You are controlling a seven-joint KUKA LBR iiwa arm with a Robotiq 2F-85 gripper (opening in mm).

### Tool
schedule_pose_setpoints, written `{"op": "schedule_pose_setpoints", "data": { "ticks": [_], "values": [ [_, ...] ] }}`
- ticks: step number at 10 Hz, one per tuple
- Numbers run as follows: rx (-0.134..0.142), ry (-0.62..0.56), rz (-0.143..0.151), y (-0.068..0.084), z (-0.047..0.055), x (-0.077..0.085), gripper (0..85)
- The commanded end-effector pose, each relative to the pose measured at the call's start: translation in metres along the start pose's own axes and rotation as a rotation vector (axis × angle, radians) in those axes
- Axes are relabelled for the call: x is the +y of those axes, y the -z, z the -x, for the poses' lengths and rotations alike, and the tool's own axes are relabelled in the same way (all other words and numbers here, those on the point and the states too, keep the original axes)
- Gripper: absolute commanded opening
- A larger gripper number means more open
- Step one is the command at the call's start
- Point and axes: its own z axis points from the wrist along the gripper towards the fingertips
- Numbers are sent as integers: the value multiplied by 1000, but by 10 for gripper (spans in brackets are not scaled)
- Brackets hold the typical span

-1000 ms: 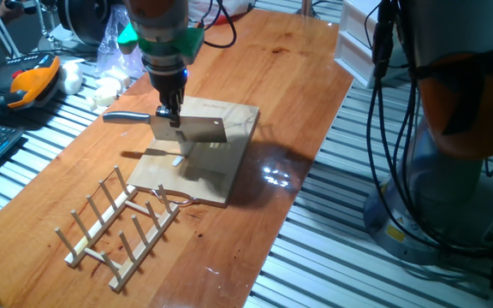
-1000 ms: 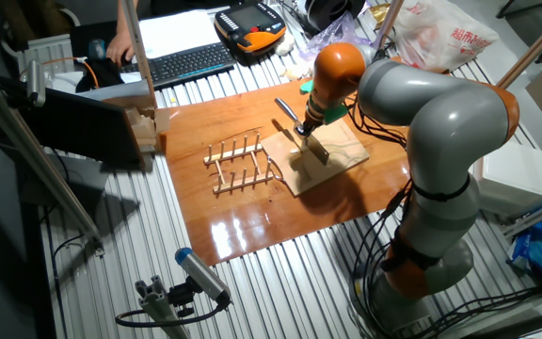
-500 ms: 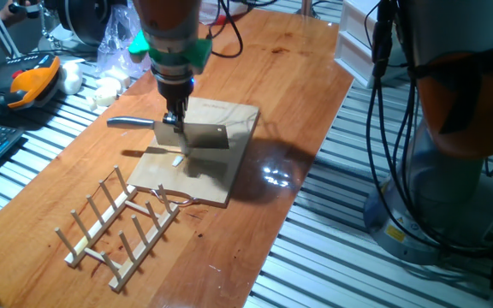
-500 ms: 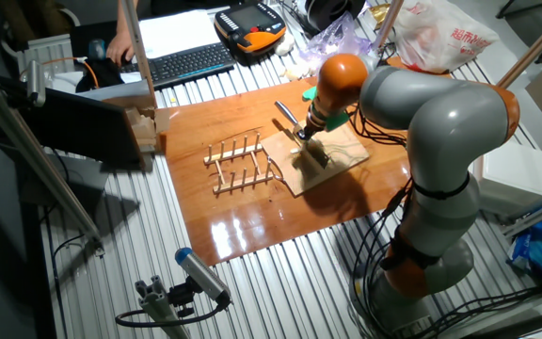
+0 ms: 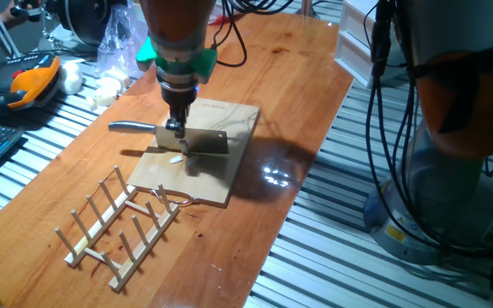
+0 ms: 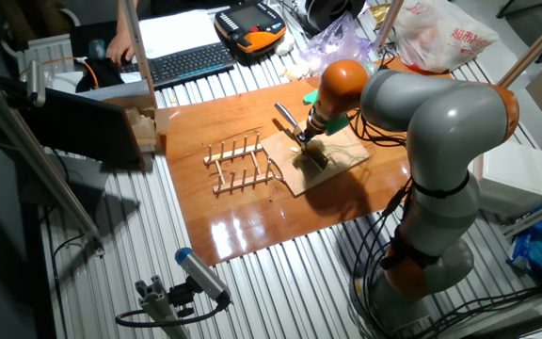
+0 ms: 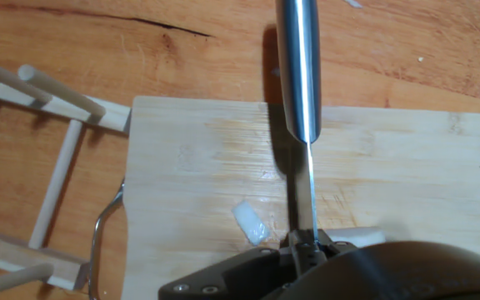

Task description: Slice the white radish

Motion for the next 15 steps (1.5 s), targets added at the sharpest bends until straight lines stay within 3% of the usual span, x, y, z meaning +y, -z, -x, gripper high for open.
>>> {"op": "schedule_pose_setpoints", "data": {
  "ticks": [1,3,5,15],
  "values": [
    [6,-2,2,-1,-2,2,0],
    [40,-22,12,19,8,8,0],
    [78,-41,-3,42,15,16,0],
    [84,-6,-2,47,12,-3,0]
  ]
}}
